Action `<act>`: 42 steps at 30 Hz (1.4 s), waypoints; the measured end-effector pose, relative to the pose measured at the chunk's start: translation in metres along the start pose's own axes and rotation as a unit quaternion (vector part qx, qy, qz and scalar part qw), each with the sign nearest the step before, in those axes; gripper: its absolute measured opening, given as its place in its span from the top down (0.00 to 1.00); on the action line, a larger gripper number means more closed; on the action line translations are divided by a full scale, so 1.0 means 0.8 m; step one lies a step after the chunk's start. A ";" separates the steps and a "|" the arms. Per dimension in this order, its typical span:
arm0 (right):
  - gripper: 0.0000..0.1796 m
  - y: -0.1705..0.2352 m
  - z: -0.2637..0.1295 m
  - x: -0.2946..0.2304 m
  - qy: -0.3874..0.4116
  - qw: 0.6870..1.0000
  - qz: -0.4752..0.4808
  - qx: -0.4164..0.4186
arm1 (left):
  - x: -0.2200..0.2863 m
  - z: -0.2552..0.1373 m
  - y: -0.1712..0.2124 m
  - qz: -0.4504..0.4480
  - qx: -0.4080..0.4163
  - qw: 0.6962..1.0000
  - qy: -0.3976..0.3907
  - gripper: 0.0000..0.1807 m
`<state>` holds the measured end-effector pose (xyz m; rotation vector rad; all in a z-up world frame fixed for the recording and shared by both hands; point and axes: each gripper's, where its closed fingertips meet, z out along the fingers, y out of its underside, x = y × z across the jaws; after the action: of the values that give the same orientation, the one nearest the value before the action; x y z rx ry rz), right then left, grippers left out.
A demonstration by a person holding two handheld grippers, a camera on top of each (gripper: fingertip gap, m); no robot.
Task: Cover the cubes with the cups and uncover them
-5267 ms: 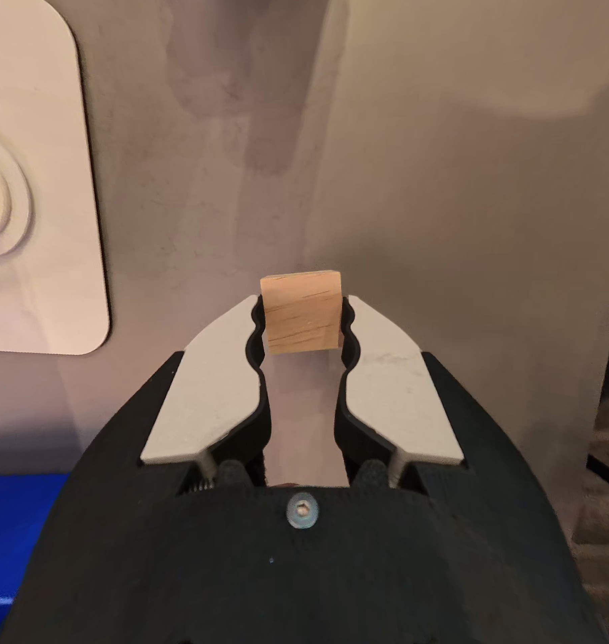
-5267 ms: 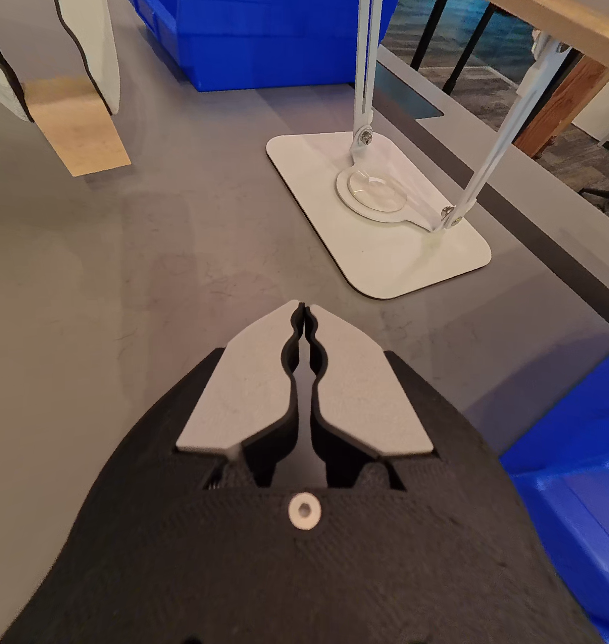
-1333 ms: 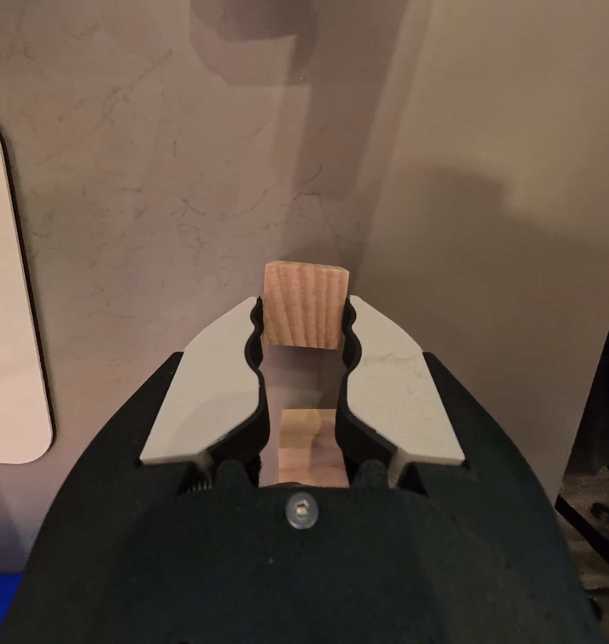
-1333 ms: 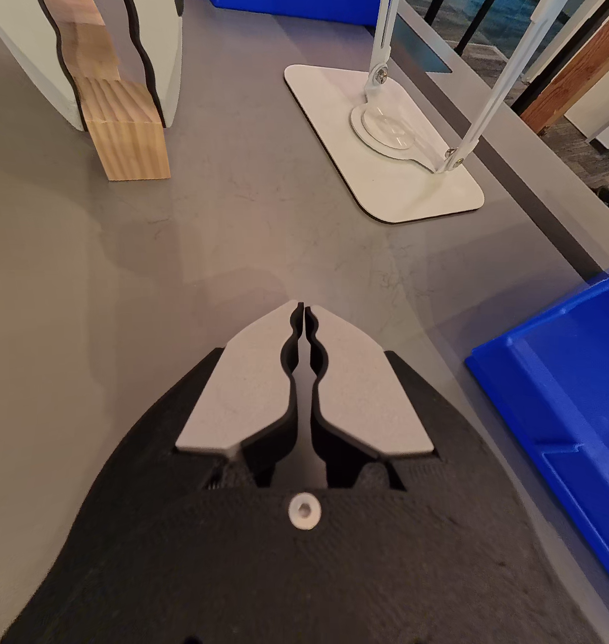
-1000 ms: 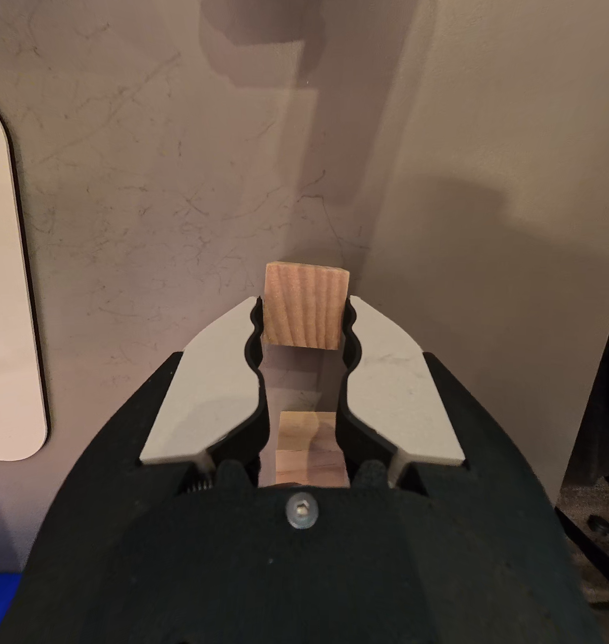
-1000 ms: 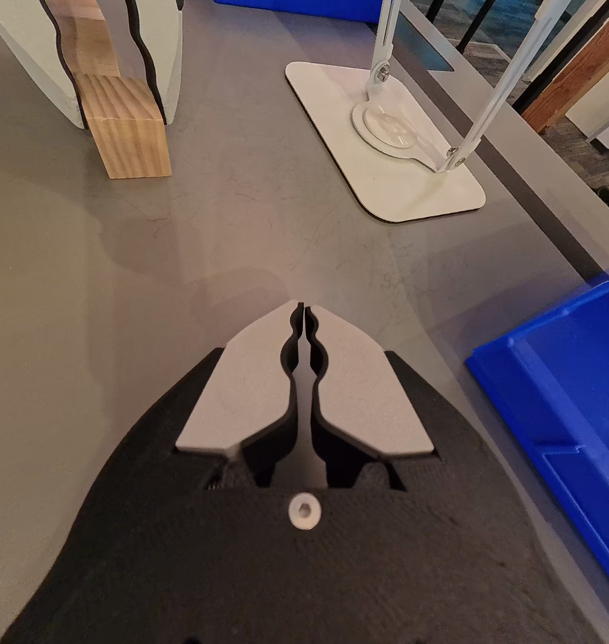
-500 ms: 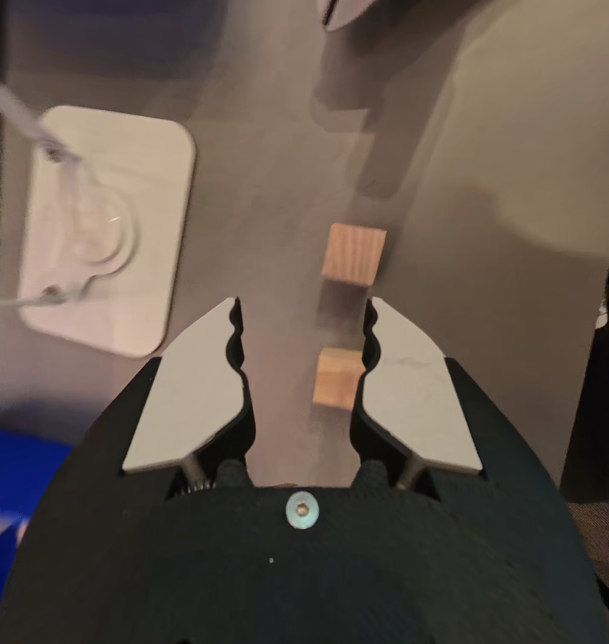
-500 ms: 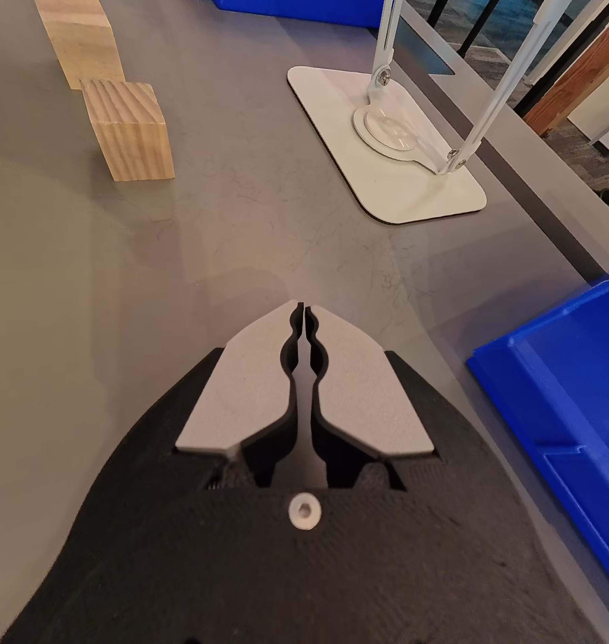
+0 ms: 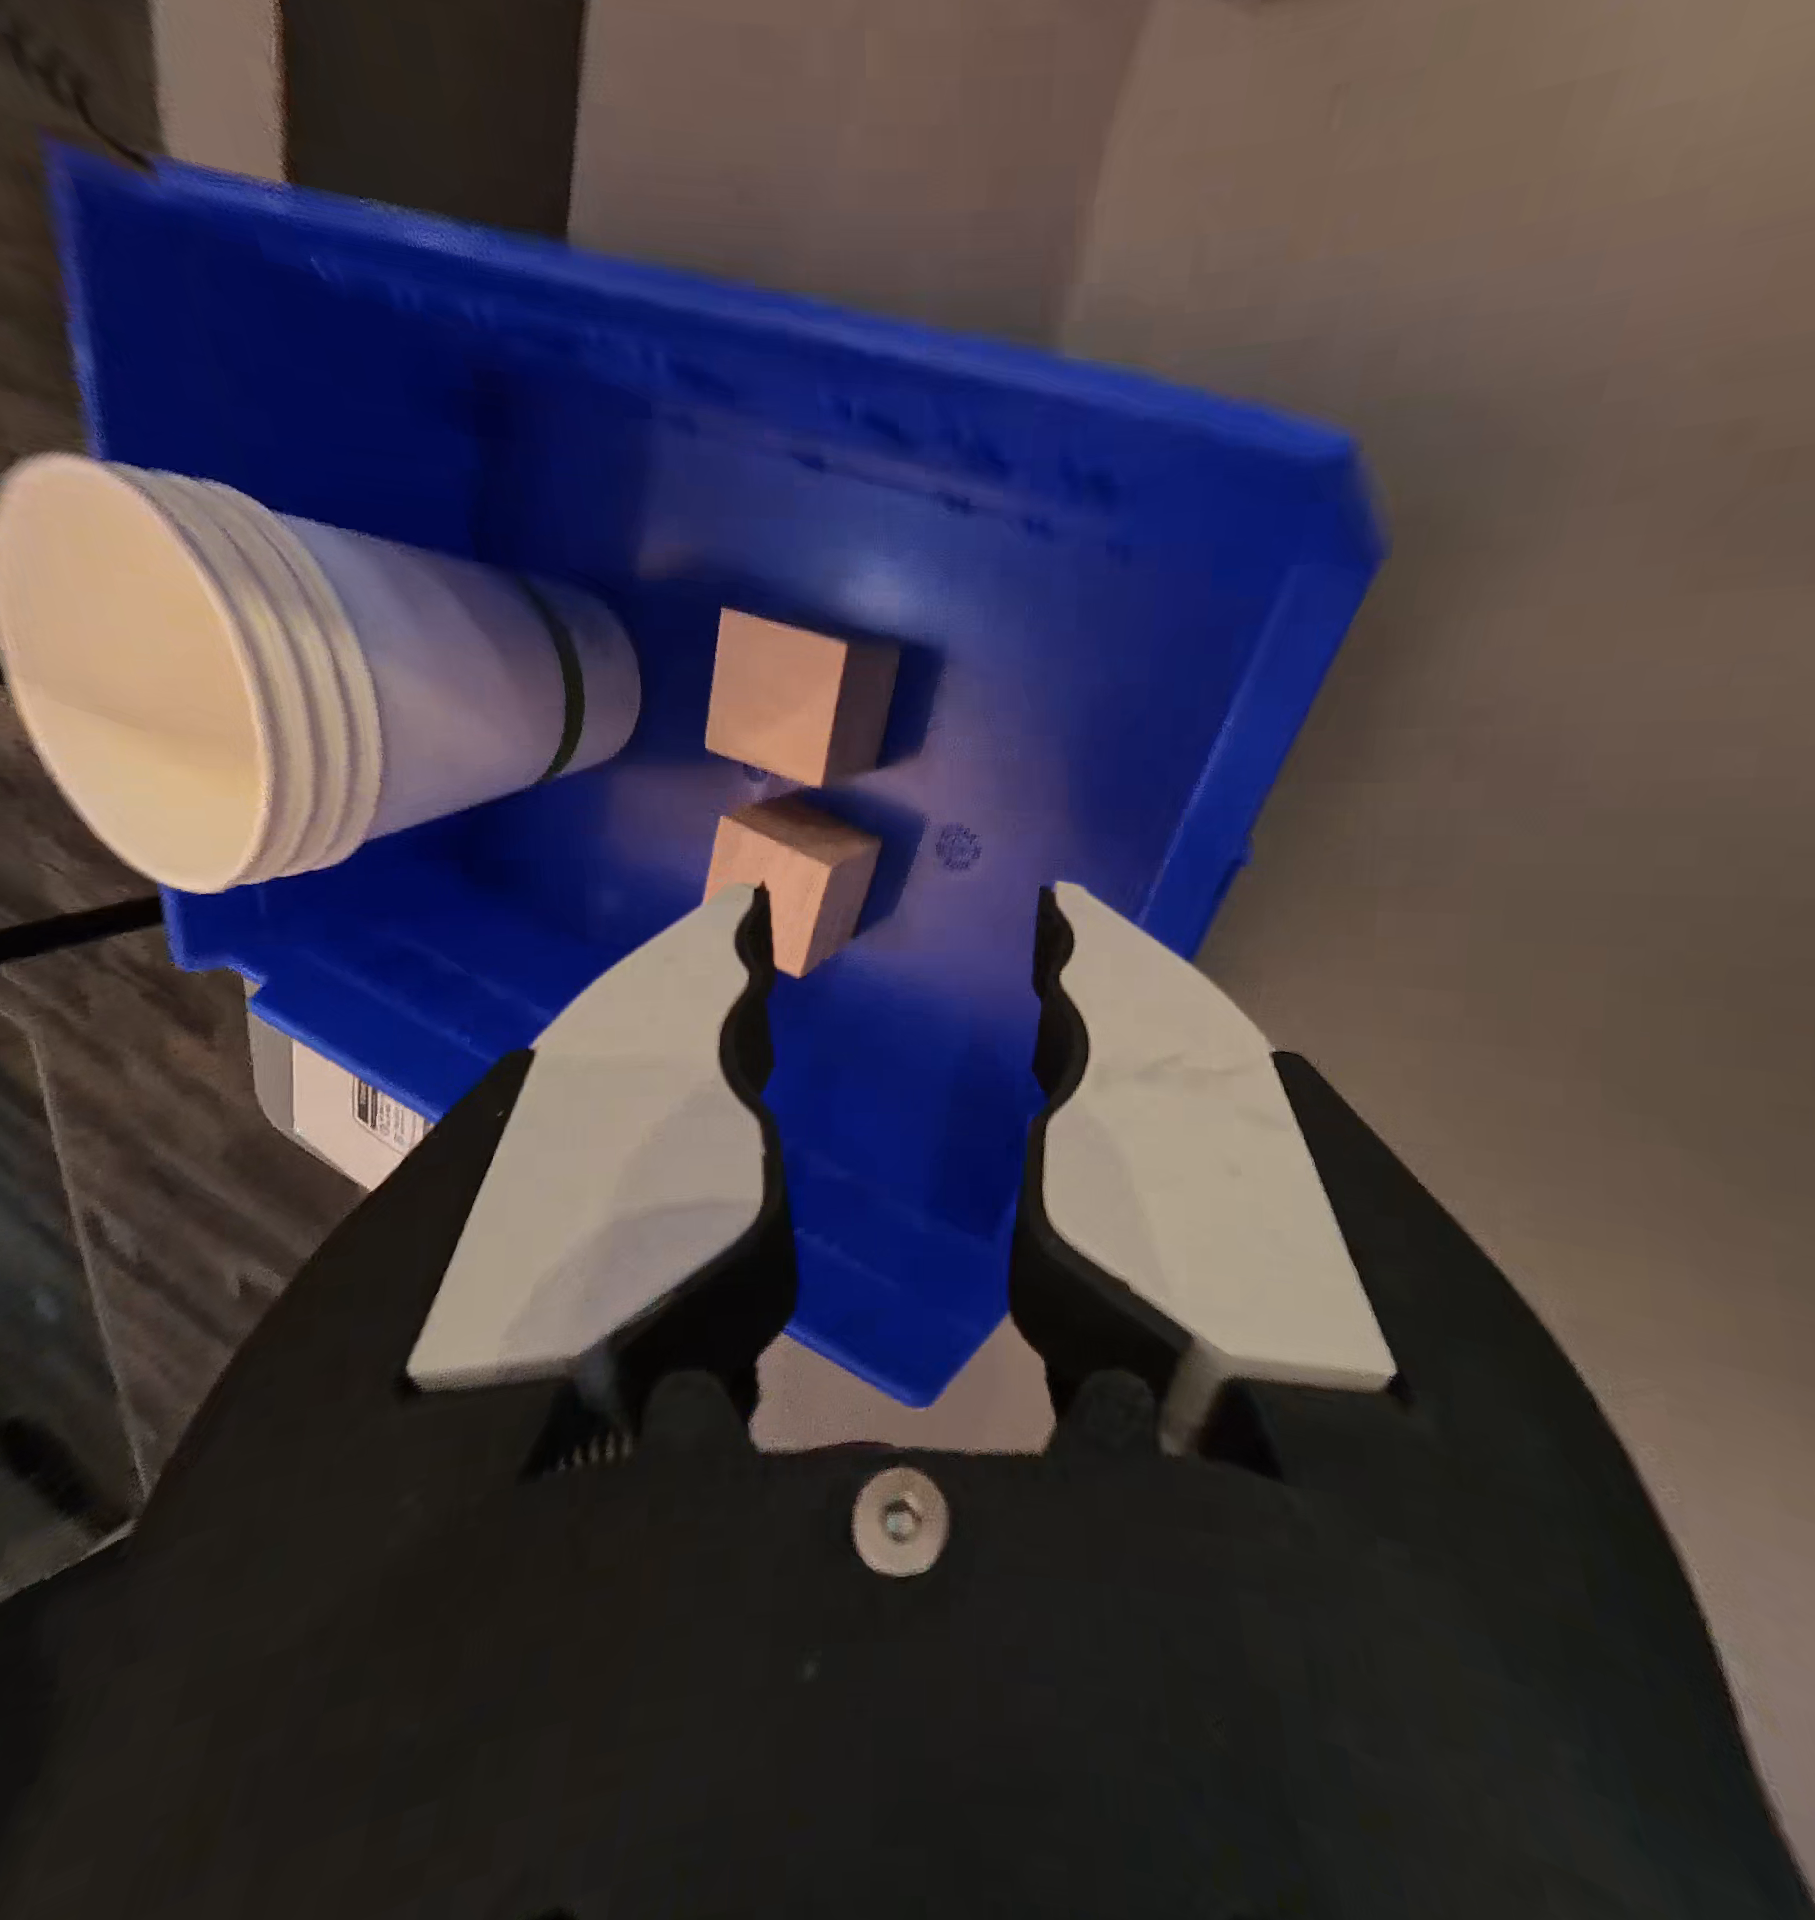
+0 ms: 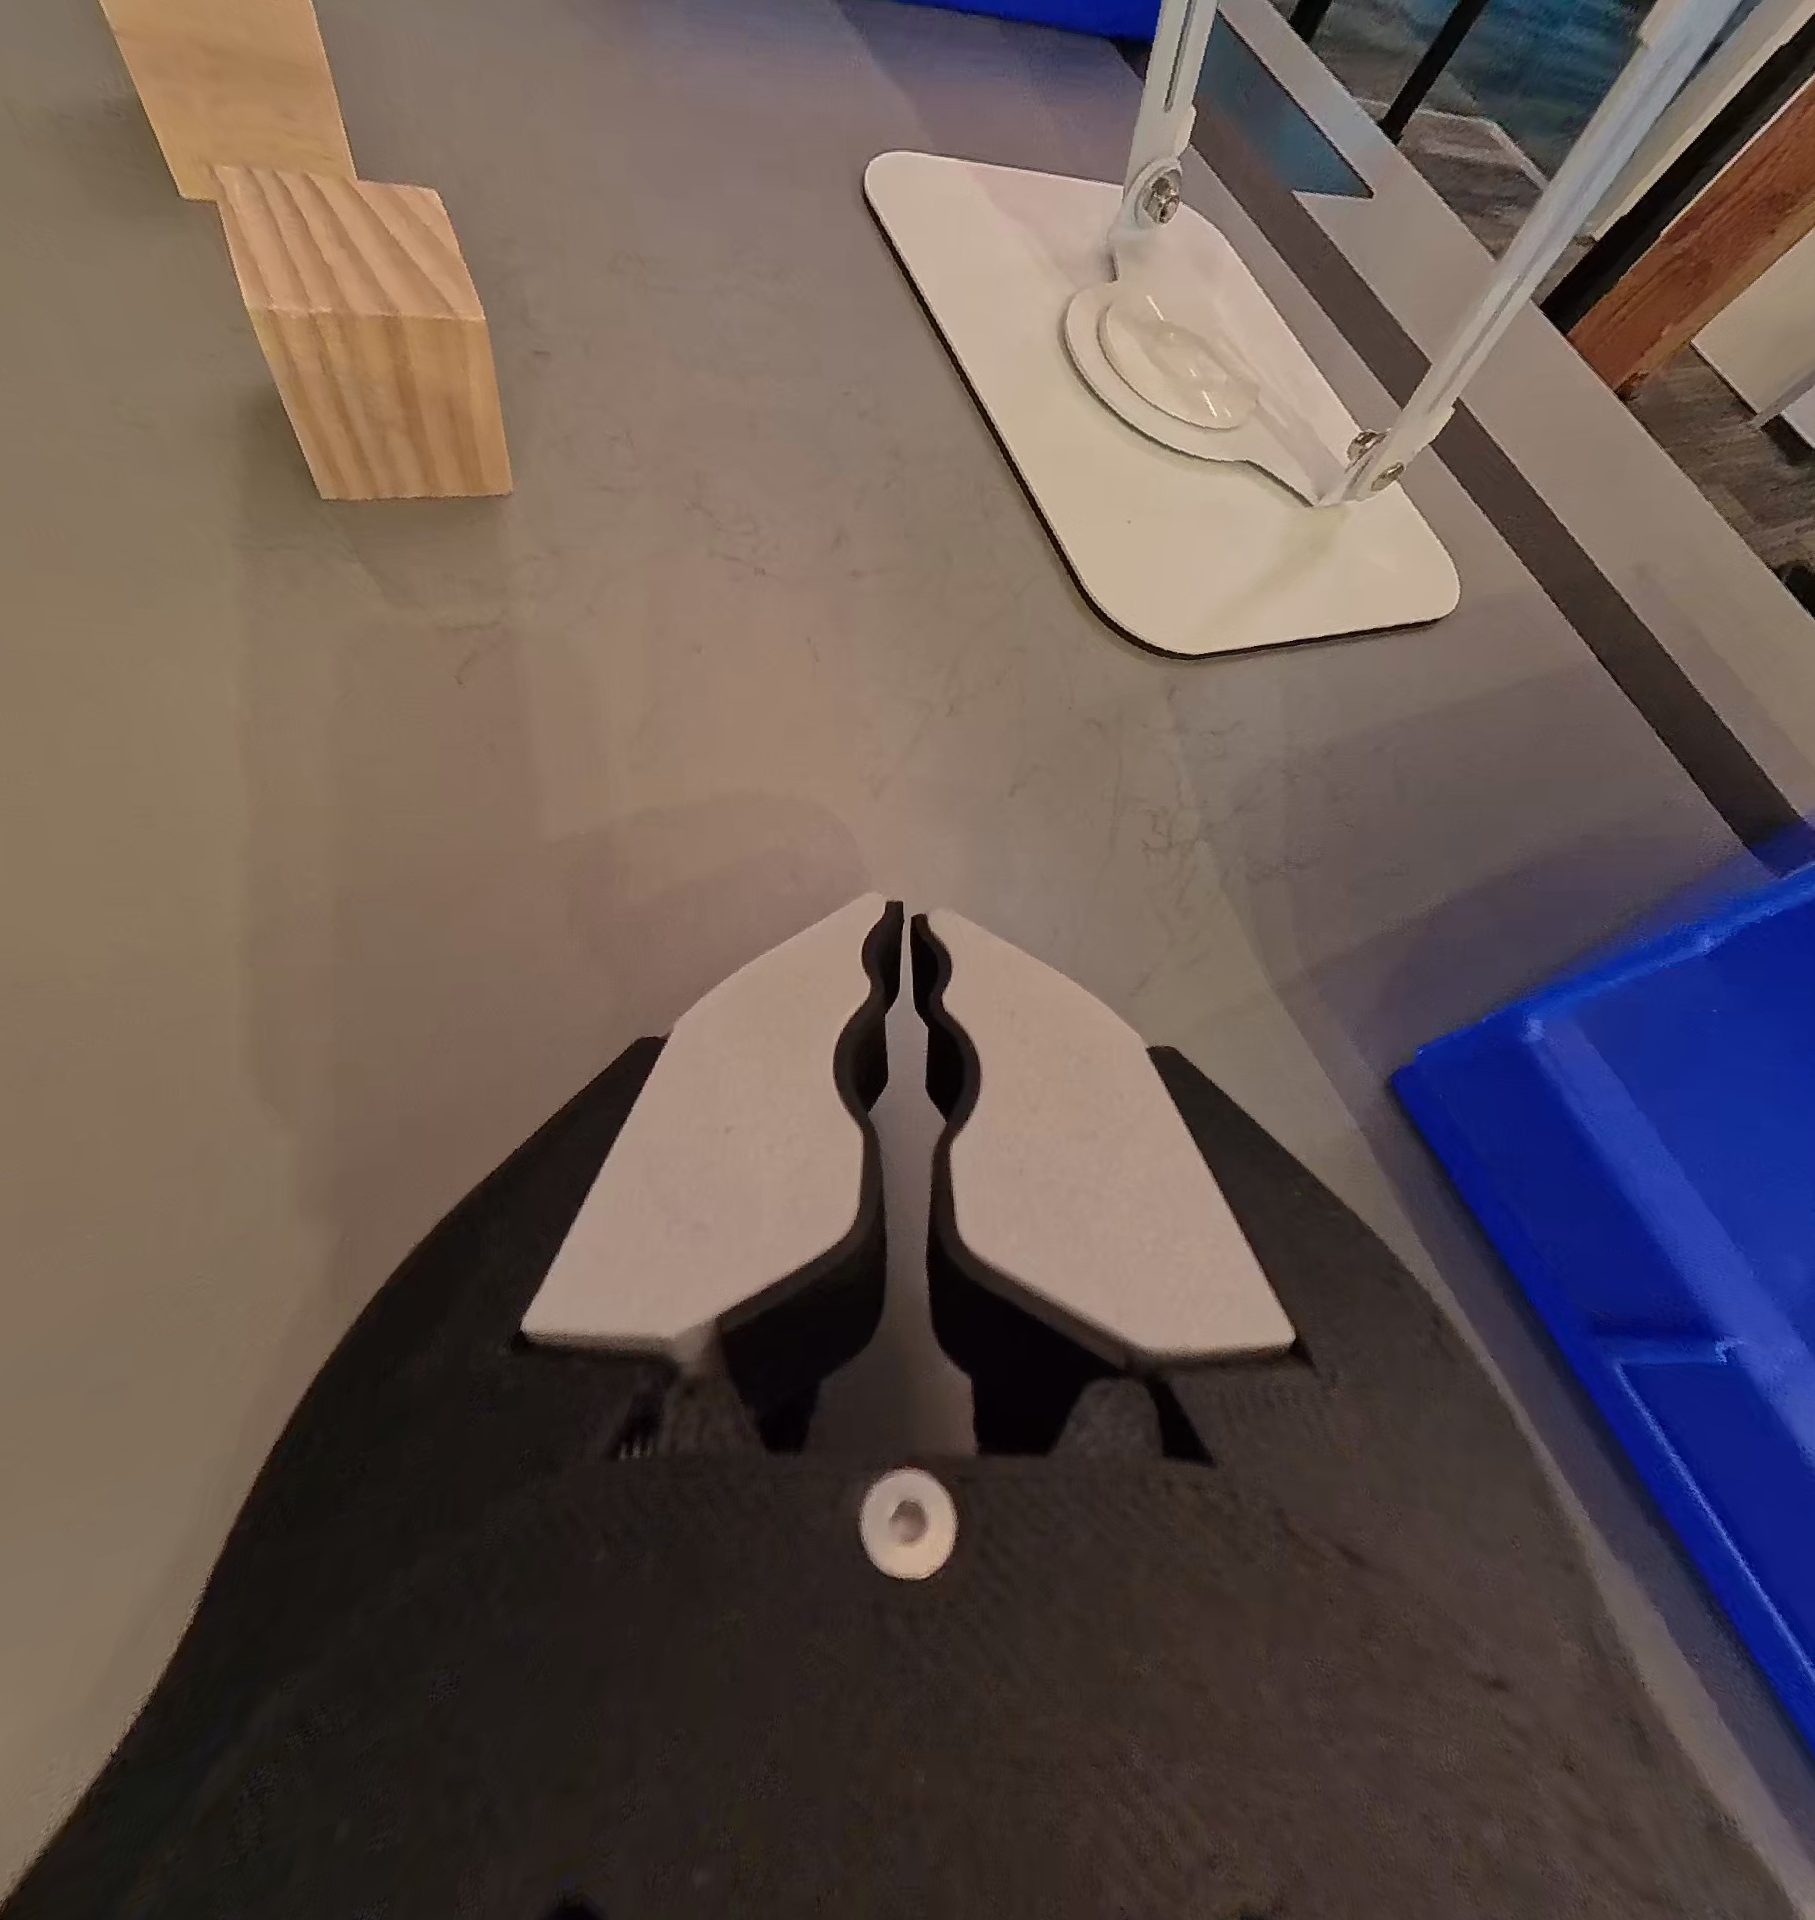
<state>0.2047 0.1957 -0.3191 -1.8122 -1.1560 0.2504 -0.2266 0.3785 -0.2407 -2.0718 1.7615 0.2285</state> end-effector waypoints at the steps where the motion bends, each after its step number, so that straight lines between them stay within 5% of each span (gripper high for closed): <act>1: 0.99 0.001 0.001 -0.001 0.000 1.000 -0.004 -0.003 | -0.005 0.011 0.007 0.006 -0.008 1.000 0.009 0.73; 11: 1.00 0.004 0.005 -0.004 -0.004 1.000 -0.020 -0.016 | -0.049 0.097 0.060 0.065 -0.072 0.994 0.040 0.65; 19: 1.00 0.006 0.007 -0.004 -0.004 0.999 -0.024 -0.020 | -0.043 0.124 0.067 0.067 -0.107 0.987 0.097 0.70; 29: 1.00 0.003 0.005 -0.007 -0.012 1.000 -0.027 -0.011 | -0.040 0.049 0.066 0.029 -0.106 0.992 0.063 0.77; 36: 0.98 0.007 -0.004 -0.014 -0.024 0.999 -0.041 -0.006 | 0.050 -0.066 -0.024 0.028 -0.056 0.996 0.063 0.77; 42: 0.98 0.027 -0.028 -0.014 -0.020 0.999 -0.048 -0.015 | 0.170 -0.100 -0.160 0.070 0.010 0.993 0.097 0.77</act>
<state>0.2253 0.1712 -0.3275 -1.7799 -1.2772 0.2166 -0.0874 0.2378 -0.1947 -2.0159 2.0178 0.0497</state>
